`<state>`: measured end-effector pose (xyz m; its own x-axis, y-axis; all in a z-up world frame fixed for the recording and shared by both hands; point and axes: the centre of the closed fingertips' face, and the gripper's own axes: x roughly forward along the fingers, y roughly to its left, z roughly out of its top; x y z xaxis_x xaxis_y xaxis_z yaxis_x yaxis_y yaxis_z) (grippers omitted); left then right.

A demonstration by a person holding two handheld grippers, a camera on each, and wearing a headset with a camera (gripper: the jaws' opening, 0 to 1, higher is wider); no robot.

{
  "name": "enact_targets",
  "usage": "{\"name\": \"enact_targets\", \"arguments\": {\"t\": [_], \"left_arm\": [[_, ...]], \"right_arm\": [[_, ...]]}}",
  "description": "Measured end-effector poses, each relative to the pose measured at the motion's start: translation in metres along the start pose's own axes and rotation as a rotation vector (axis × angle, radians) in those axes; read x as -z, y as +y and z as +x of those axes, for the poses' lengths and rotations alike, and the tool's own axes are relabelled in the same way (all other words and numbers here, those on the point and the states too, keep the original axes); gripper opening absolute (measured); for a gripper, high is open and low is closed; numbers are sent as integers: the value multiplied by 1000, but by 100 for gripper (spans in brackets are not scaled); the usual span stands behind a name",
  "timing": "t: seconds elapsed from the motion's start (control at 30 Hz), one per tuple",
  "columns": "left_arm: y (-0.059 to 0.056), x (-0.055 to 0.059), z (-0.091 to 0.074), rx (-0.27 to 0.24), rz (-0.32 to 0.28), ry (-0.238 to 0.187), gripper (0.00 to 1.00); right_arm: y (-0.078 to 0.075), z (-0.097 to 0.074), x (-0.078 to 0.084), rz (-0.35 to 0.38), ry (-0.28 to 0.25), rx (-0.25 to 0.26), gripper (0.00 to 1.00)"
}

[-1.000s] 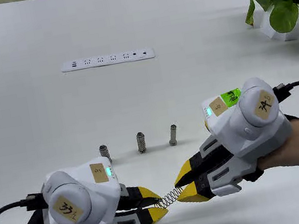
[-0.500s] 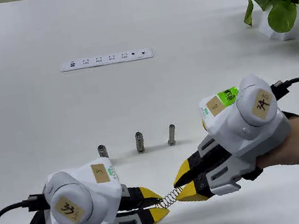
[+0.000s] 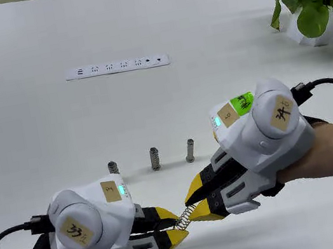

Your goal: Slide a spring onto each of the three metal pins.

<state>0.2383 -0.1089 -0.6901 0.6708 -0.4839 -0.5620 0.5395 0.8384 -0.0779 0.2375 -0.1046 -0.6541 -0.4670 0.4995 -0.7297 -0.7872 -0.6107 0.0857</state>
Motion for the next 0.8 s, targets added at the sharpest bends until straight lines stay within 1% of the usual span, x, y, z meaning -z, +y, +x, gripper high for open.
{"name": "enact_targets", "arguments": {"t": [0.2, 0.53, 0.57, 0.67, 0.8], "left_arm": [[-3, -2, 1, 0, -3, -3, 9], [-2, -3, 0, -3, 1, -17, 9], [-3, -4, 0, -3, 1, -20, 9], [-2, -8, 0, -6, -2, -30, 9], [-2, -8, 0, -3, 6, -30, 9]], "right_arm": [[1, 0, -1, -15, 4, -3, 12], [2, -3, 0, -16, 9, -7, 12], [2, -3, -1, -15, 8, -8, 12], [2, -5, 0, -27, 13, -11, 20], [3, -6, 0, -45, 27, -18, 21]]}}
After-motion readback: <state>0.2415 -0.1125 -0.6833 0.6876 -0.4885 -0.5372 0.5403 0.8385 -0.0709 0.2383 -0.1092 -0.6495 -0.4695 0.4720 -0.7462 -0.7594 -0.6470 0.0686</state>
